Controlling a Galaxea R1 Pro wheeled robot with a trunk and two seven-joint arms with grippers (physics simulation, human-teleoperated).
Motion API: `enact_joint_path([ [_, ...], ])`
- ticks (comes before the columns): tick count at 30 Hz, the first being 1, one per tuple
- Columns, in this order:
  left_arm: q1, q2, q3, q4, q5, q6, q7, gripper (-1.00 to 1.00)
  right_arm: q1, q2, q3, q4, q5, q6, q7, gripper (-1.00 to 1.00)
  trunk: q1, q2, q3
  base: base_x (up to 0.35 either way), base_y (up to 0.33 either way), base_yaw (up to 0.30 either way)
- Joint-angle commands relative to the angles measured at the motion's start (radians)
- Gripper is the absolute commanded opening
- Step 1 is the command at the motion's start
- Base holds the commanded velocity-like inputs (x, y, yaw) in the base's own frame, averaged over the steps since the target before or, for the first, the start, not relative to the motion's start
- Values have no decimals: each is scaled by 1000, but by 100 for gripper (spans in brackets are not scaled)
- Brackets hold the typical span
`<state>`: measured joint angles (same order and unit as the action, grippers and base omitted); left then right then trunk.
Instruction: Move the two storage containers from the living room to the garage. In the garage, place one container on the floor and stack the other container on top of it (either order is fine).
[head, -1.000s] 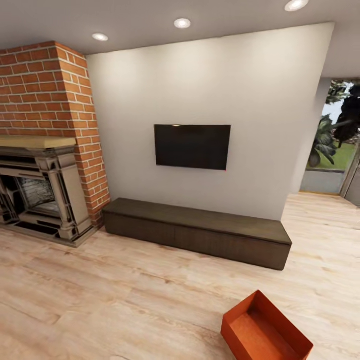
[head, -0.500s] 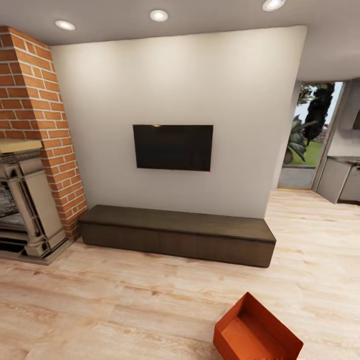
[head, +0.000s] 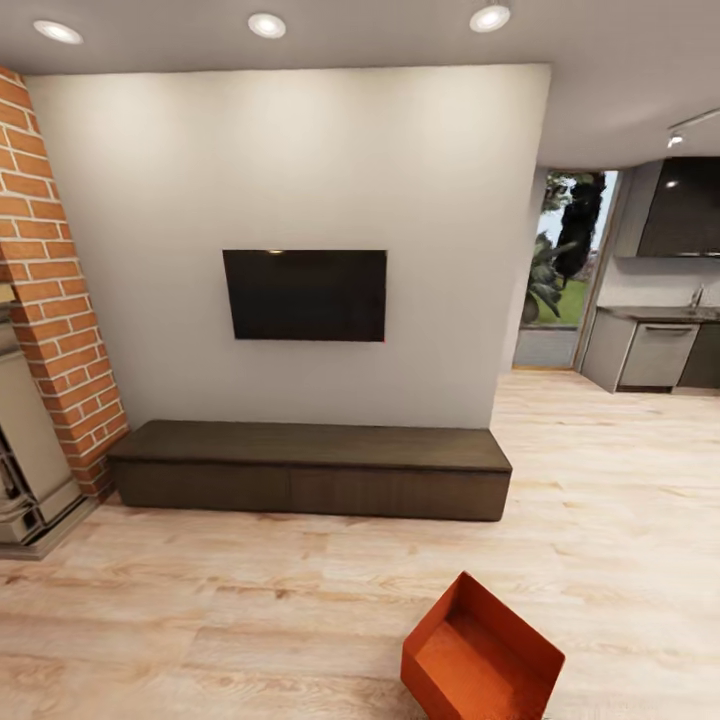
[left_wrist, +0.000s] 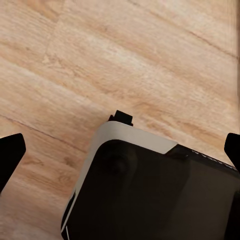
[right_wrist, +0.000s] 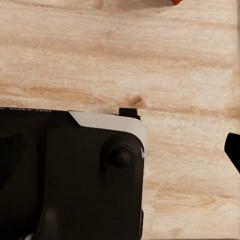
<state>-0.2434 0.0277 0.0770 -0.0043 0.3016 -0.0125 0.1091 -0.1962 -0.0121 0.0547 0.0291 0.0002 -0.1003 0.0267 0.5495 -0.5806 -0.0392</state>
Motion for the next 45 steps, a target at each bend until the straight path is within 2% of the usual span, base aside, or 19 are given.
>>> enact_joint_path([
  [1,-1,0,7,0,1,-1,1,100,-2,0,5,3,0,-6,2,100,0,-2,-2,0,0,-245],
  [9,-1,0,7,0,0,-1,1,100,-2,-1,5,3,0,-6,2,100,0,-2,-2,61,60,-202],
  [29,-1,0,7,0,0,-1,1,100,-2,-2,5,3,-1,-6,-3,100,0,-2,-2,211,205,-18],
  [45,-1,0,9,0,1,-1,1,100,-2,-3,4,3,-2,-4,-2,100,0,-2,-2,5,5,-234],
])
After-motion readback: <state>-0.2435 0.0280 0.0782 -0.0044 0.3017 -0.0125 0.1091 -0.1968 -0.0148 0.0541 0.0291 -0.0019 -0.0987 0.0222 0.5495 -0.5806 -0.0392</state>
